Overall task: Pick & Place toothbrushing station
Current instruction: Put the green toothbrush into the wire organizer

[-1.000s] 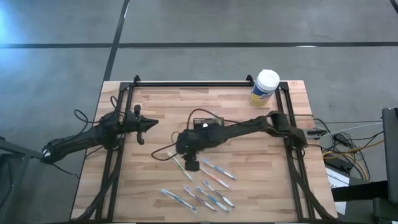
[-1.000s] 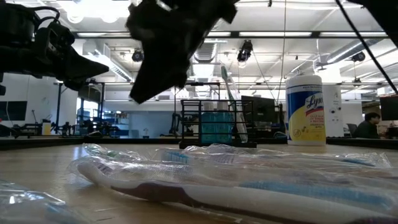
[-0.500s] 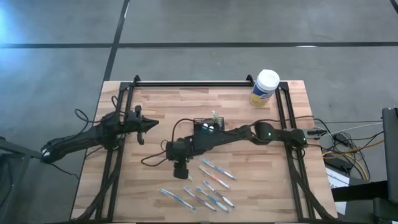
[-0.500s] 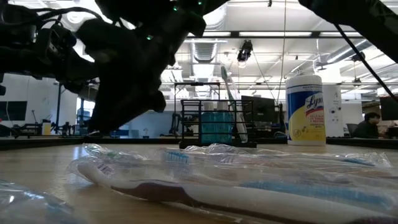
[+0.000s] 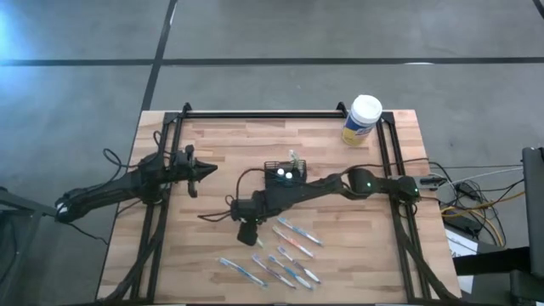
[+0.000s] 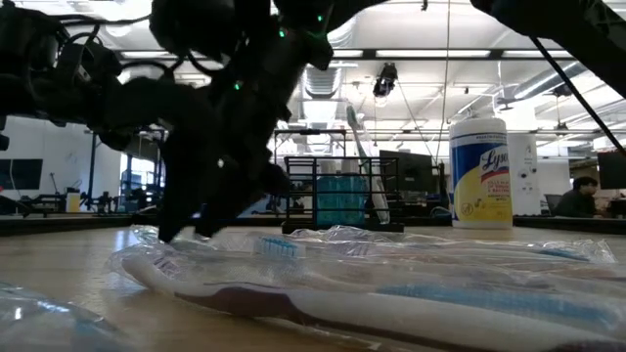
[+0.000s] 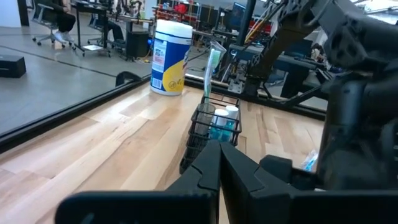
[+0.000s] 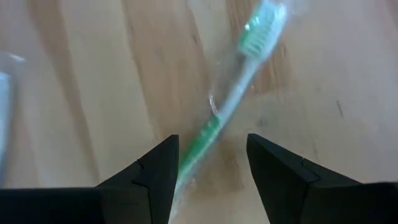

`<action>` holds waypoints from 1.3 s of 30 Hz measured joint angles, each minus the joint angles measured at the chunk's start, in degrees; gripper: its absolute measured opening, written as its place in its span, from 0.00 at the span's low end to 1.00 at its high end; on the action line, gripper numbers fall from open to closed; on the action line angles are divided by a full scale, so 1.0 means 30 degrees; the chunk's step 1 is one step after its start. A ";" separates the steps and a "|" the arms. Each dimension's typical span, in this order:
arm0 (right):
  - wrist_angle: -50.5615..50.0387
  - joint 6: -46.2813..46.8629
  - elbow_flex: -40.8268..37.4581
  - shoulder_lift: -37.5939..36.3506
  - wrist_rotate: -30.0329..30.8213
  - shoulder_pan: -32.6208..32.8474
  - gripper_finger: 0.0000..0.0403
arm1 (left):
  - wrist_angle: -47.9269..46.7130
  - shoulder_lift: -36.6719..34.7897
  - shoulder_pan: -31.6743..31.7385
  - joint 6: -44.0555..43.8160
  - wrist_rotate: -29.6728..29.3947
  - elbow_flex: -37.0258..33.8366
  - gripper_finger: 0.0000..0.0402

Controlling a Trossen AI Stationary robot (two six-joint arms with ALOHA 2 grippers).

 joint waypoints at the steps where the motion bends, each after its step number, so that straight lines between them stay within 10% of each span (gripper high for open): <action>1: 0.0293 0.0067 -0.0210 0.0000 0.0000 0.0033 0.46 | 0.0000 0.0024 -0.0004 -0.0022 0.0000 0.0000 0.02; 15: 0.1124 -0.1018 -0.1534 -0.0153 0.0465 0.0416 0.45 | 0.0000 0.0086 -0.0006 -0.0097 0.0000 0.0000 0.02; 28: 0.1342 -0.4536 -0.1184 -0.0073 0.0465 0.0333 0.05 | 0.0219 0.0086 0.0000 0.0017 0.0007 0.0000 0.02; 39: 0.0482 -0.9408 0.0754 -0.2396 0.0331 0.0535 0.04 | 0.0103 0.0086 0.0000 0.0722 0.0133 0.0257 0.02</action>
